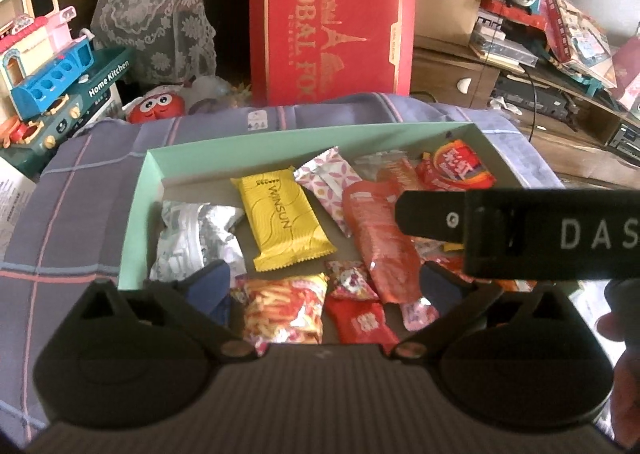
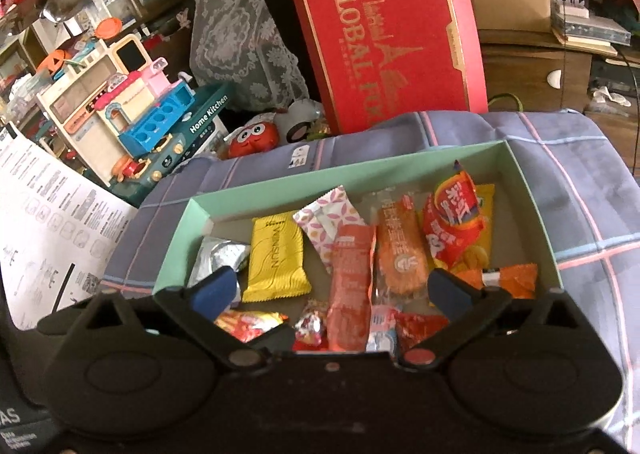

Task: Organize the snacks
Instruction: 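Grasp the yellow stick packet with the left gripper while the right gripper grasps the strawberry candy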

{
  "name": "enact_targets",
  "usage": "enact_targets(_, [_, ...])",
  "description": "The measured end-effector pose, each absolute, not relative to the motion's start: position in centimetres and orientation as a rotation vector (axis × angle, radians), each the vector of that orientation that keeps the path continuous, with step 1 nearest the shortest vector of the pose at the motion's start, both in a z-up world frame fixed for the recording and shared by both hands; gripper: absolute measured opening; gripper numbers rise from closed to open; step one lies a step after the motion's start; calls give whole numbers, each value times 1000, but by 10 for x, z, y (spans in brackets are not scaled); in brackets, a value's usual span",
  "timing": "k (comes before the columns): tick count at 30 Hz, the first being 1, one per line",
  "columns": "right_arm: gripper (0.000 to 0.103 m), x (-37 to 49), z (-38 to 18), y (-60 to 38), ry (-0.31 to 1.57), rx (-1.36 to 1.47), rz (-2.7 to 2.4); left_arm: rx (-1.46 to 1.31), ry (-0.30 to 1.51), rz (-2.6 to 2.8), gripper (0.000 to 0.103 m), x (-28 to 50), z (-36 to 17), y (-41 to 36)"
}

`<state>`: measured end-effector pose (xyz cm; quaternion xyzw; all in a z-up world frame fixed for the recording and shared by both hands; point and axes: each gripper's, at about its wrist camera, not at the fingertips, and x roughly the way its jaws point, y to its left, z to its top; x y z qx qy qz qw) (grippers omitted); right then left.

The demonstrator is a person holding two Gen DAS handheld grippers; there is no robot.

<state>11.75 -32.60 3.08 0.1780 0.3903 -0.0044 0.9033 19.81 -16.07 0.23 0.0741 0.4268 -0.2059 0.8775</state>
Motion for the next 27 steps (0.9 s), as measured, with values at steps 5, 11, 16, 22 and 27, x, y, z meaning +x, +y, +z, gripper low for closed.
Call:
enact_targets(5, [103, 95, 41, -322, 797, 367, -5, 154, 883, -439, 103, 173, 12, -150])
enact_targets(11, [103, 61, 48, -312, 795, 363, 14, 131, 883, -440, 103, 139, 15, -129])
enact_targets(16, [103, 31, 42, -302, 818, 362, 17, 129, 910, -421, 103, 114, 3, -107])
enact_targets(22, [103, 11, 28, -284, 851, 363, 37, 132, 946, -382, 103, 95, -17, -74])
enact_targets(27, [103, 6, 5, -263, 903, 373, 68, 135, 991, -335, 103, 87, -36, -45])
